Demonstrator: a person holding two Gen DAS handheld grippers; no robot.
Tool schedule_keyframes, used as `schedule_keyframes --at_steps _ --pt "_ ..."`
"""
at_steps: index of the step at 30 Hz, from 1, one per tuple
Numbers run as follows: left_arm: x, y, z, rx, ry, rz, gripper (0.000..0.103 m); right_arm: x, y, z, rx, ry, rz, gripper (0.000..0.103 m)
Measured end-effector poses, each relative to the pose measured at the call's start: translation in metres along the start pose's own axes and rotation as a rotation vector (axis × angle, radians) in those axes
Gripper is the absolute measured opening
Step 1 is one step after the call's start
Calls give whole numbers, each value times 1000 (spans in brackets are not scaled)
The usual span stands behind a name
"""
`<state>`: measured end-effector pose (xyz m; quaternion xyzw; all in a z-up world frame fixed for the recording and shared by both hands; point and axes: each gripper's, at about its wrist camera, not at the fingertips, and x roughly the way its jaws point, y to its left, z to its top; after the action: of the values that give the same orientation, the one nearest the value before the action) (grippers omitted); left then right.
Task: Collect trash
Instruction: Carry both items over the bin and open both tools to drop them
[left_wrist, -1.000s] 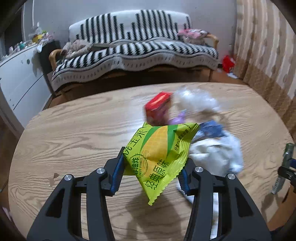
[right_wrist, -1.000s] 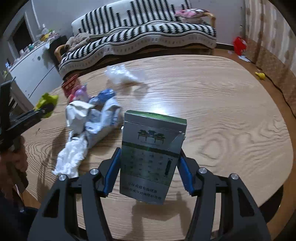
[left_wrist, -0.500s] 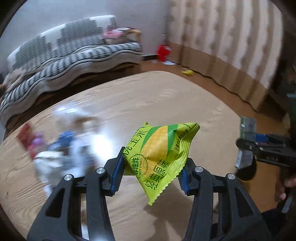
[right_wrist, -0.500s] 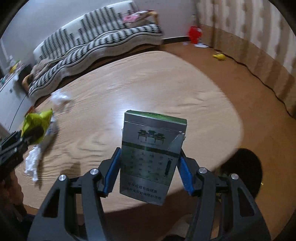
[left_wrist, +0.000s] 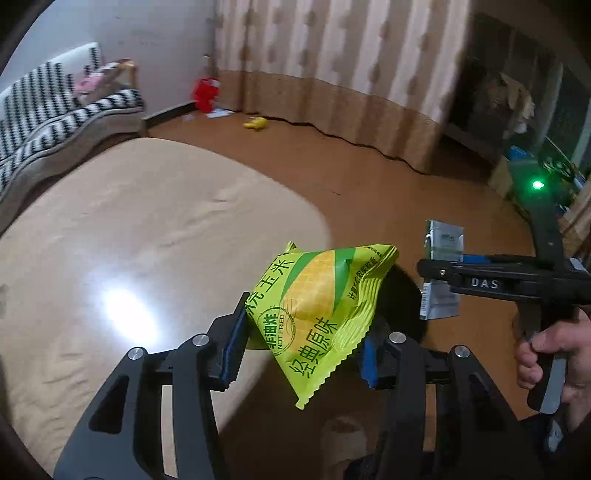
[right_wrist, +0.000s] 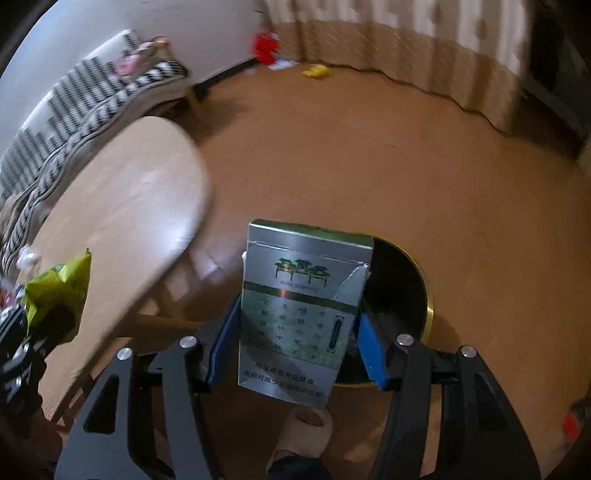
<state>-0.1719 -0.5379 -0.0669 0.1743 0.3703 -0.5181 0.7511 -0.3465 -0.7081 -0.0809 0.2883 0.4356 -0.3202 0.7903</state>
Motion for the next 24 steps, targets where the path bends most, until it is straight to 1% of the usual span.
schedule_keyframes --at_steps 3,7,14,22,24 --pt "25 -26 6 22 26 -33 49 14 -34 -1 51 42 -19 57" --pt "51 -47 8 35 54 -71 49 25 -57 0 89 69 -22 57" --pt "76 -62 10 44 75 -85 49 30 -61 5 95 77 -23 58" --pt "91 -58 17 24 85 -79 49 31 -57 6 100 77 -29 58" --pt "91 -58 17 22 84 -81 49 31 -57 6 100 72 -41 61"
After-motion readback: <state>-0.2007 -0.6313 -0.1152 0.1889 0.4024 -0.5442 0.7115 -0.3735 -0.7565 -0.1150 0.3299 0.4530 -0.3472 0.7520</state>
